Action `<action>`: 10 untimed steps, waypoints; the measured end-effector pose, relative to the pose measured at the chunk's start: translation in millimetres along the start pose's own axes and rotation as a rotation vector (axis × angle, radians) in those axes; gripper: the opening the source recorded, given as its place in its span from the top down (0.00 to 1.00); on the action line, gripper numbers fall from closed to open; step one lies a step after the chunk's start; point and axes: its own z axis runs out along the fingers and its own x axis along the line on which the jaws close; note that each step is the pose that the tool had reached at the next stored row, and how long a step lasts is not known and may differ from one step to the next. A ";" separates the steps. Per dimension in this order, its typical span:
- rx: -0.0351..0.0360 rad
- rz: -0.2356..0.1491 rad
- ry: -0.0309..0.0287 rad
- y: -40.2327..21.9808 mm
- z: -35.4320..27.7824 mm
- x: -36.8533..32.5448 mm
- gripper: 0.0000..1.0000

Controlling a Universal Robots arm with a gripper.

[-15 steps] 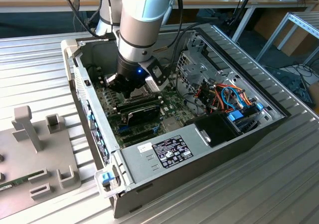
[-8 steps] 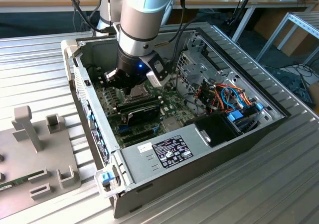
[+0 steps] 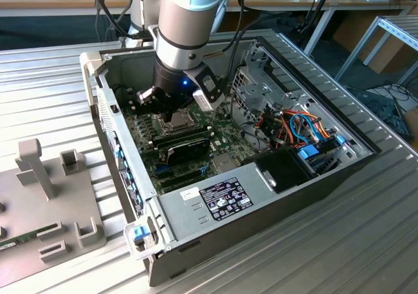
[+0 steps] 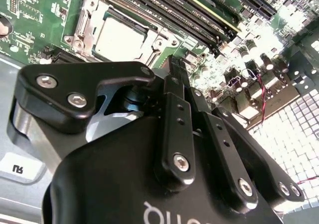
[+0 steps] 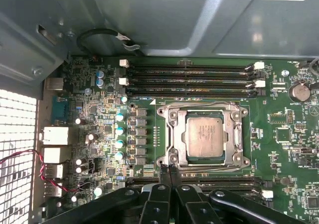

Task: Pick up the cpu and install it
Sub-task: 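Install the second cpu locking lever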

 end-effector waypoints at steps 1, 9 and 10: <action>0.0000 0.000 -0.0001 0.0 0.1 -2.1 0.89; -0.0001 0.000 -0.0002 0.5 0.6 -17.1 0.89; -0.0002 0.000 -0.0002 0.6 0.7 -18.7 0.89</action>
